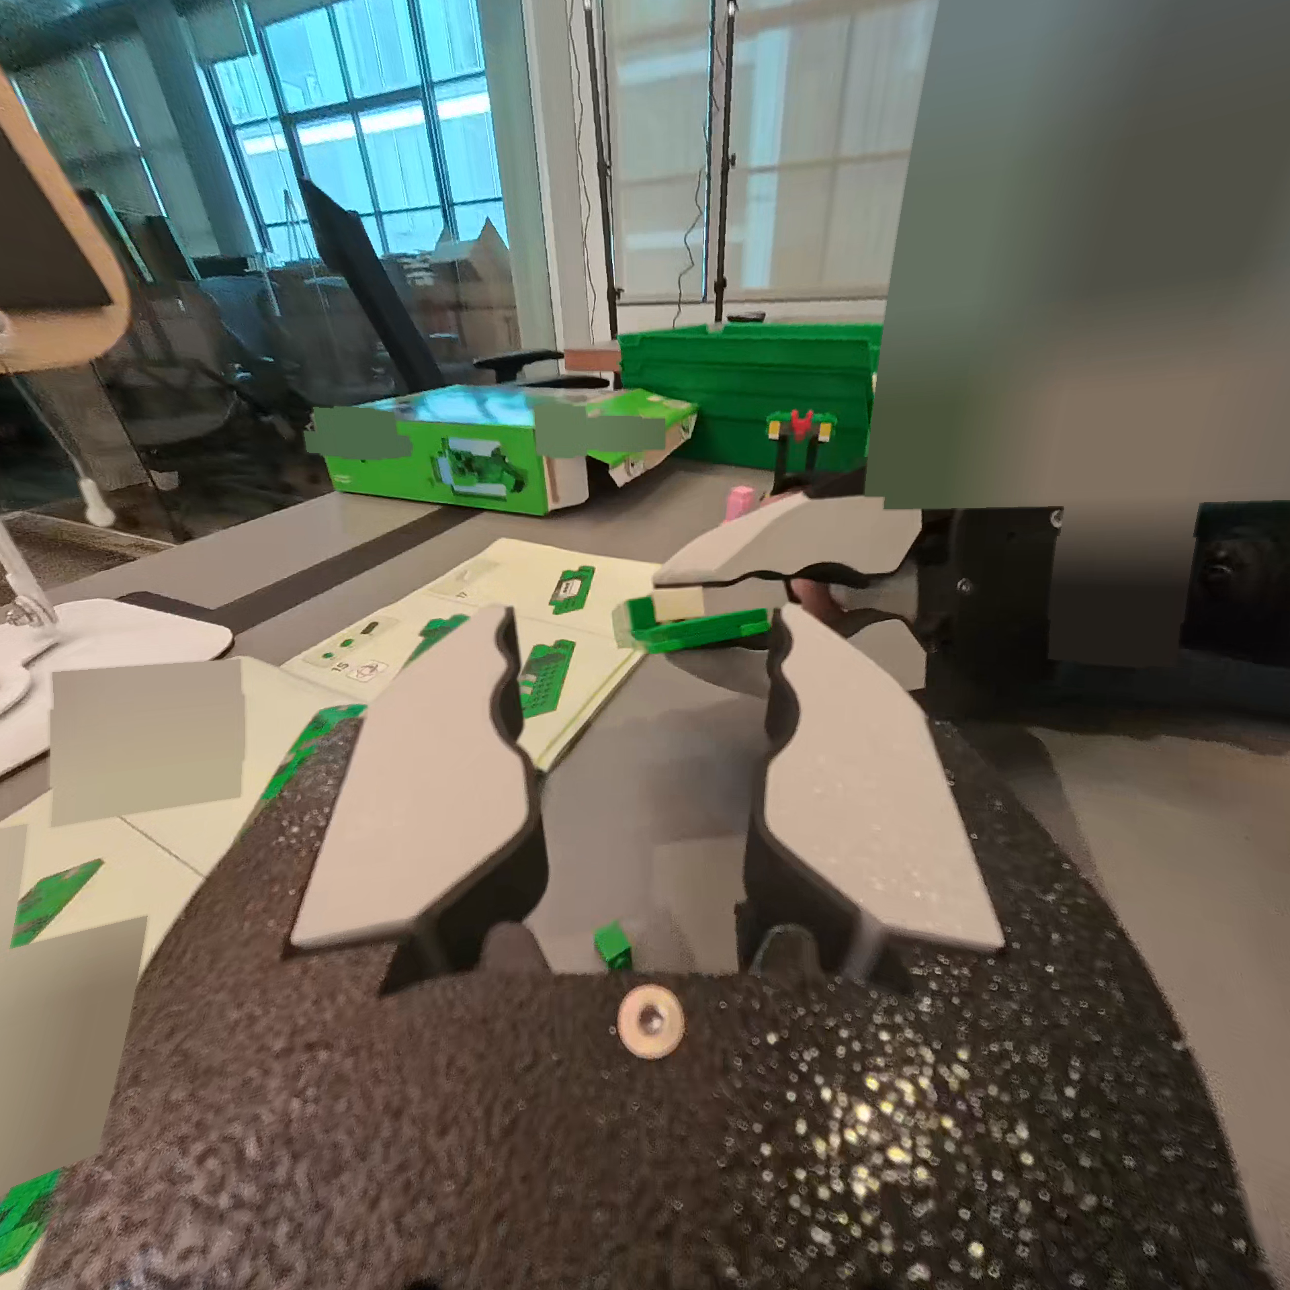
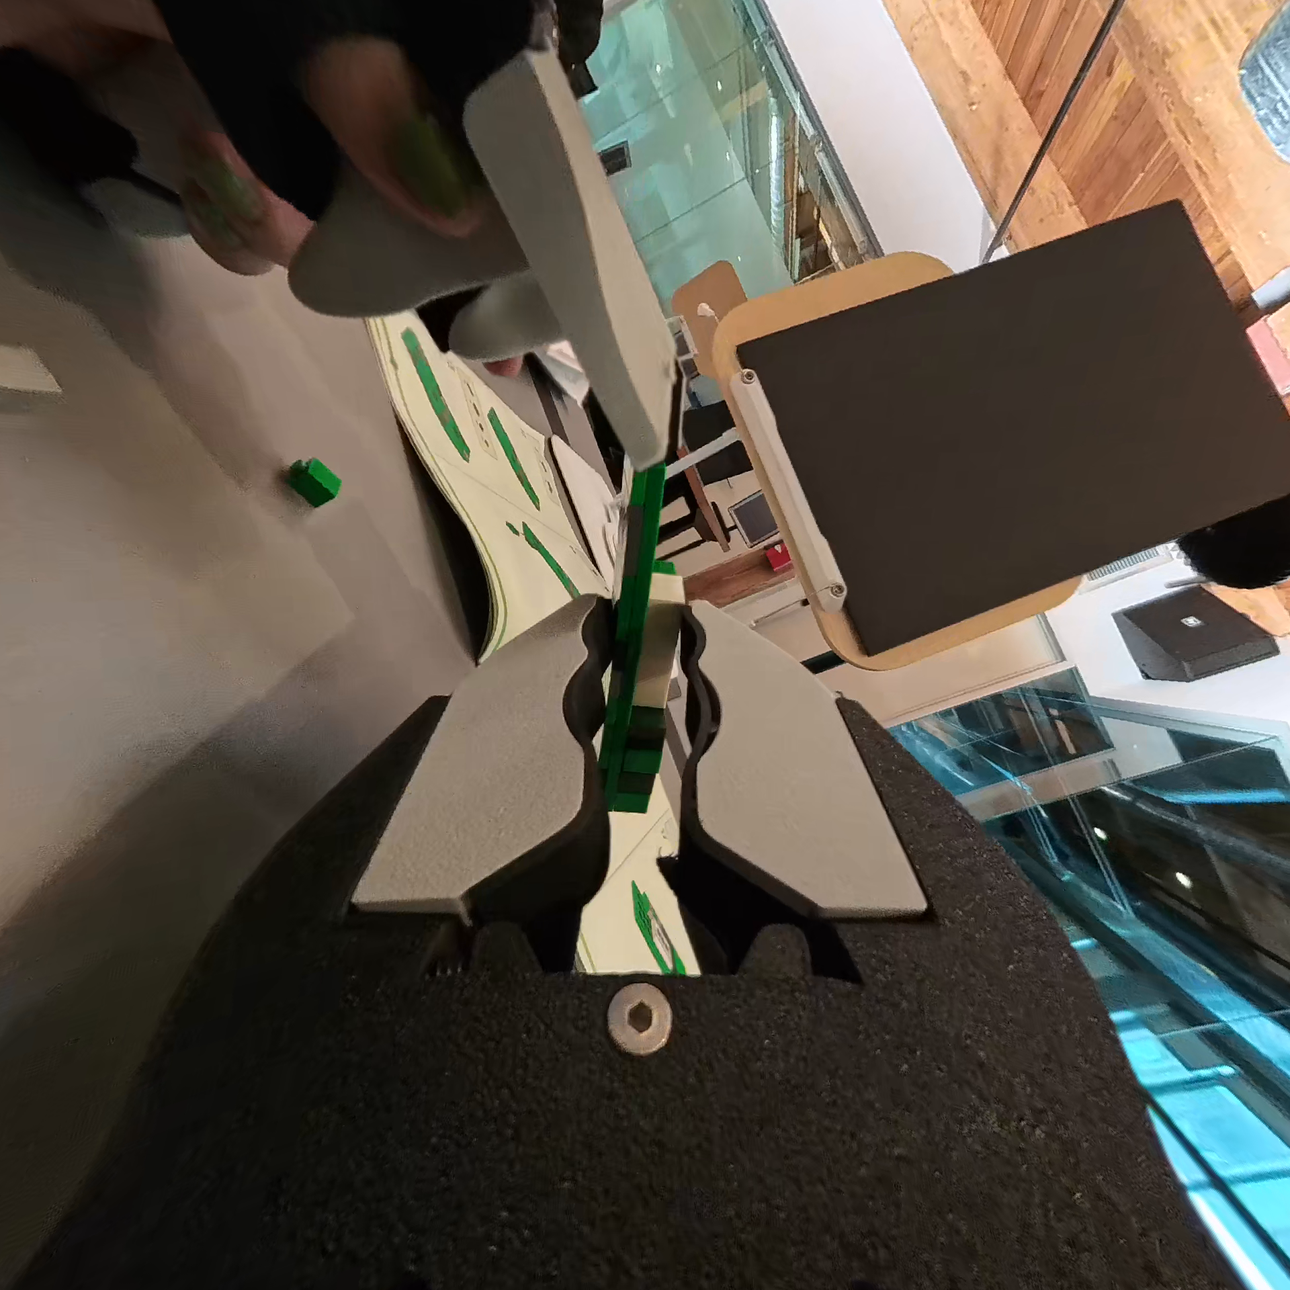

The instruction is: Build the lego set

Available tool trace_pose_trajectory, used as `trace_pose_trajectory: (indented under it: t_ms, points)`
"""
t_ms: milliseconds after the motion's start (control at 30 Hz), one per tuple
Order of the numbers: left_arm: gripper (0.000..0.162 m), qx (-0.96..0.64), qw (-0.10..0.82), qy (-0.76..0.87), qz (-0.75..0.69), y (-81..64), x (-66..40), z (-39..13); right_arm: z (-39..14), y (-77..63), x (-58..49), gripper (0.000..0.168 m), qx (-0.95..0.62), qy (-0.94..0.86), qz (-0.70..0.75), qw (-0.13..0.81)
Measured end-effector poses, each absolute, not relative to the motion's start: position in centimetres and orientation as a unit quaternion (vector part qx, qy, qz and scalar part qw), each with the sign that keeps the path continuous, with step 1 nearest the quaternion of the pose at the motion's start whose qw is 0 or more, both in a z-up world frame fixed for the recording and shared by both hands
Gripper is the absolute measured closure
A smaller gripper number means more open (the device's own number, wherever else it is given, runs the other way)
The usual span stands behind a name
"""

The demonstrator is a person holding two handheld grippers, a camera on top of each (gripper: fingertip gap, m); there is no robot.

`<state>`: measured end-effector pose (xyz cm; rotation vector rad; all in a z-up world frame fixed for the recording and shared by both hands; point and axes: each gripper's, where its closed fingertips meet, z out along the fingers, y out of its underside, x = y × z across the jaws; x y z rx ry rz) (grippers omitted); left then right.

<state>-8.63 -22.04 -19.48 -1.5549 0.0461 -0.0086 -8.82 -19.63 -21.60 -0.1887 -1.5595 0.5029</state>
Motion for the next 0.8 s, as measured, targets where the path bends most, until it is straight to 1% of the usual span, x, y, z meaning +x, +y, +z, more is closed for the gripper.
trace_pose_trajectory:
  t_ms: [267,333,367,400,633,667,700,733,800]
  points:
    - [0.123,-0.750,0.657,0.056,0.043,-21.0,-7.5,-21.4,-21.7,-19.5,-9.1,0.150,-0.071,-0.689,0.173,0.700]
    - [0.126,-0.756,0.651,0.055,0.048,-21.0,-7.6,-21.6,-21.6,-19.3,-9.2,0.150,-0.075,-0.688,0.169,0.702]
    - [0.133,-0.759,0.647,0.052,0.049,-21.0,-7.7,-21.7,-21.7,-19.3,-9.2,0.150,-0.077,-0.689,0.168,0.701]
    - [0.162,-0.764,0.641,0.042,0.061,-21.1,-8.3,-21.9,-21.7,-19.2,-9.3,0.148,-0.078,-0.690,0.165,0.701]
    - [0.162,-0.743,0.666,0.044,0.043,-21.7,-8.4,-21.1,-21.3,-18.8,-9.4,0.150,-0.095,-0.679,0.172,0.707]
    - [0.160,-0.744,0.666,0.038,0.041,-21.7,-8.6,-21.1,-21.3,-18.7,-9.5,0.150,-0.098,-0.679,0.167,0.708]
    - [0.139,-0.746,0.664,0.034,0.038,-21.6,-8.7,-21.1,-21.3,-18.6,-9.5,0.150,-0.097,-0.679,0.164,0.709]
    - [0.129,-0.747,0.663,0.033,0.034,-21.6,-8.7,-21.2,-21.3,-18.7,-9.5,0.150,-0.095,-0.679,0.163,0.710]
    - [0.120,-0.746,0.665,0.036,0.025,-21.5,-8.5,-21.1,-21.3,-18.6,-9.5,0.150,-0.094,-0.678,0.154,0.712]
